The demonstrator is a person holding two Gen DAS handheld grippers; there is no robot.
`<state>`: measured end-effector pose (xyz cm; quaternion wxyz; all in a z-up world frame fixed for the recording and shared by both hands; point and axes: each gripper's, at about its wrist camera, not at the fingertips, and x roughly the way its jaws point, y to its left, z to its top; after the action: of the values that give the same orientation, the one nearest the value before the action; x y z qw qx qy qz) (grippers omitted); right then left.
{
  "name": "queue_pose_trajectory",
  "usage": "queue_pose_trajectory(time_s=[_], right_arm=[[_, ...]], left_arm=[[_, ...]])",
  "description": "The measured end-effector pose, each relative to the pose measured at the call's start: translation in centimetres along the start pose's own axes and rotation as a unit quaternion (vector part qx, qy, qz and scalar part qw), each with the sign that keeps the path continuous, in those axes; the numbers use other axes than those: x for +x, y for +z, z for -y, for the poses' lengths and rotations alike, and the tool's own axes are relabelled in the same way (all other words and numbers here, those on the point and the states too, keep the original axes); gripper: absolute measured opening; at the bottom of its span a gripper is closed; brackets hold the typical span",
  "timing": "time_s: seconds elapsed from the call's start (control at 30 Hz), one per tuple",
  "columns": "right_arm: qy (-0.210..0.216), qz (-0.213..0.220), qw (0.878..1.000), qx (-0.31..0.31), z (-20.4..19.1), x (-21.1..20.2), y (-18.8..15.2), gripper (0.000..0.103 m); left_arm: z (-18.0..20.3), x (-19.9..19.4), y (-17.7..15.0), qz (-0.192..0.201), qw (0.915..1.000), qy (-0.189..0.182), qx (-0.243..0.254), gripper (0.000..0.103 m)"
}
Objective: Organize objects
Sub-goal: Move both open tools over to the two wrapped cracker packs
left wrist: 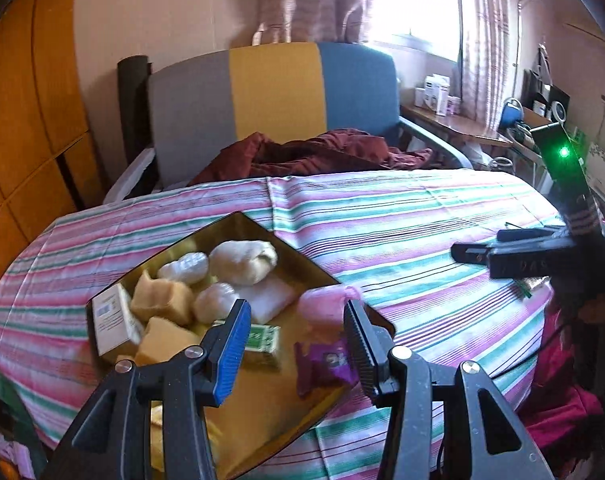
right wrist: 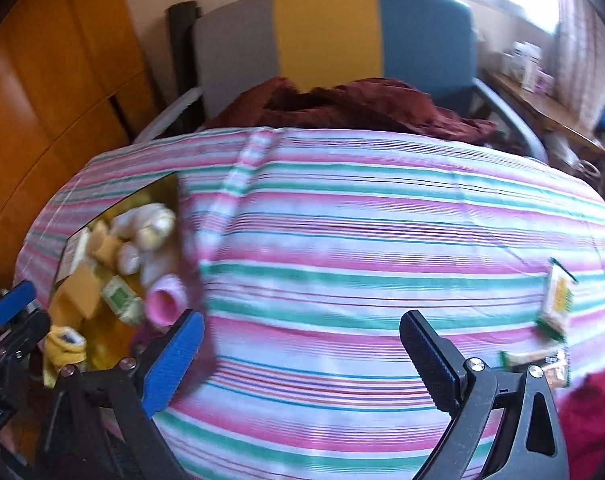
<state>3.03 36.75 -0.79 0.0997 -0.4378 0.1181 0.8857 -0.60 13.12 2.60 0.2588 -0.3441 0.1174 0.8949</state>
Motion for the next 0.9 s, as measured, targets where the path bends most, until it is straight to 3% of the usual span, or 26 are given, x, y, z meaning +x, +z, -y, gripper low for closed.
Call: queue_pose_trajectory(time_s=[0.27, 0.57, 0.7, 0.8, 0.9], right_arm=[[-0.068, 0.009, 0.994, 0.082, 8.9, -1.7, -0.2, 0.1], [-0.153, 0.027, 0.976, 0.152, 17.1, -2.1, -1.4, 0.102], [-0.161, 0.039, 0.961, 0.22, 20.5, -2.1, -2.9, 0.102], [-0.146, 0.049, 0.95, 0.27, 22.5, -2.8, -3.4, 0.102], [-0.147, 0.059, 0.944, 0.288, 23.3, -3.3, -3.7, 0.102]], left_arm=[[2.9, 1.0, 0.9, -0.002, 0.9993, -0.021, 0.03, 0.049], [6.1, 2.2, 1.5, -0.011, 0.9969, -0.042, 0.065, 0.049], [7.6, 2.9, 1.6, -0.017, 0.9953, -0.049, 0.081, 0.049], [8.8, 3.5, 1.6, -0.023, 0.994, -0.055, 0.092, 0.049], [10.0, 4.3, 1.6, -0.033, 0.9922, -0.062, 0.103, 0.049]])
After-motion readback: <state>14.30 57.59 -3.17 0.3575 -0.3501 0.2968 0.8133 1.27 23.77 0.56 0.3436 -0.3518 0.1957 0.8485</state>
